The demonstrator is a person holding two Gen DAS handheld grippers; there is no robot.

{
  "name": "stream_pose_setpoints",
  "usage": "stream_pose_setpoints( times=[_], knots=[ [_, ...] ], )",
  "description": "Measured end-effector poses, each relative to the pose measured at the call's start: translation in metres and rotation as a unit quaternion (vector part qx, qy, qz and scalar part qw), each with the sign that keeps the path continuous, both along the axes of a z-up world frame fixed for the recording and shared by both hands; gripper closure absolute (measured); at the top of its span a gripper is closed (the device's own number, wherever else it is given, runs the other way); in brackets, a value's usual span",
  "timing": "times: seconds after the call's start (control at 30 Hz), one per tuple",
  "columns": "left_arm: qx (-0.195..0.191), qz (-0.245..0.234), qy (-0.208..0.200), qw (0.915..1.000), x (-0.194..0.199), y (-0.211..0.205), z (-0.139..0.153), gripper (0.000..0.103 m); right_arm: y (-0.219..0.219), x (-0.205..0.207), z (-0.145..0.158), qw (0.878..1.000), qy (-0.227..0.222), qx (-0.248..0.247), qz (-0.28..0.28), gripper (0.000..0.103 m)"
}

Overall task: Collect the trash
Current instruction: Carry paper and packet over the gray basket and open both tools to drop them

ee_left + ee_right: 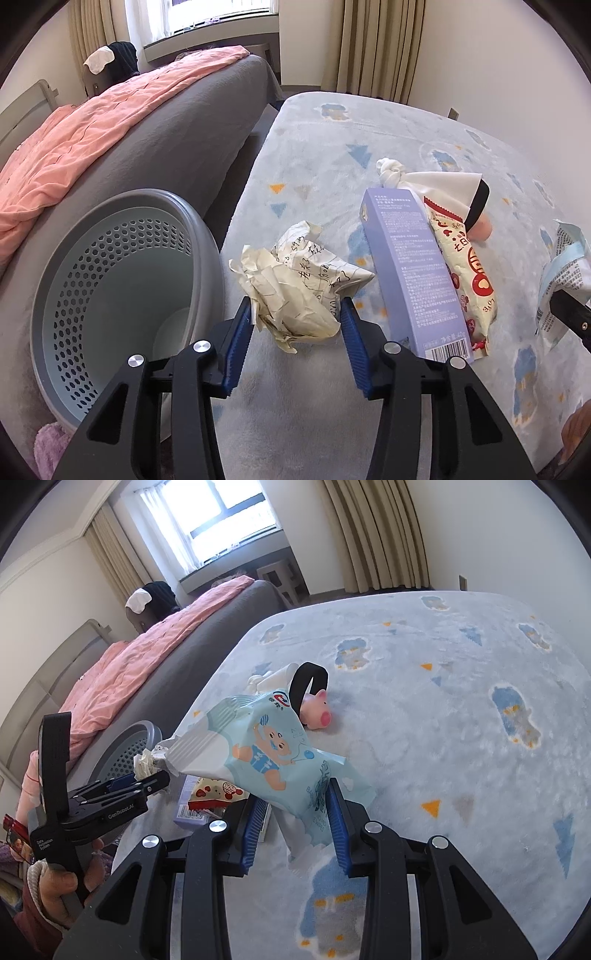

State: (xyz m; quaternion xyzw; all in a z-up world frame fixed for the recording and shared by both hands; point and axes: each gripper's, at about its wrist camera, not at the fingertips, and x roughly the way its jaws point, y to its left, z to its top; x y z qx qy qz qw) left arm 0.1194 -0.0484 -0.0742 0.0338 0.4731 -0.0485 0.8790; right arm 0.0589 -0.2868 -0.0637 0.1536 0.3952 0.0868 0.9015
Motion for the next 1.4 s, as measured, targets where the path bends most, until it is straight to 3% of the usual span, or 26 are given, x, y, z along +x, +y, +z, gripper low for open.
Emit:
stream_pose_setpoints(
  times=[0.37,0.73,1.13,1.4],
  knots=[
    [-0.019,0.003,-0.04,0.999,-0.042,0.034,0.039,0.057,0.033,-0.013,0.02,1.0,-0.014,-0.01,0.005,0.07],
    [-0.023,0.022,-0.067,0.9973,-0.07,0.095,0.066,0.057,0.113,-0.009,0.043,0.998,-0.03,-0.011,0.054,0.07],
    [-0.024,0.081,-0.071,0.9939,-0.076,0.185,0.061,0.057,0.22,0.014,0.046,0.99,-0.023,-0.027,0.135,0.07],
    [-0.024,0.103,-0.066,0.9922,-0.067,0.224,0.051,0.057,0.276,0.034,0.033,0.984,-0.006,-0.028,0.178,0.07]
  ],
)
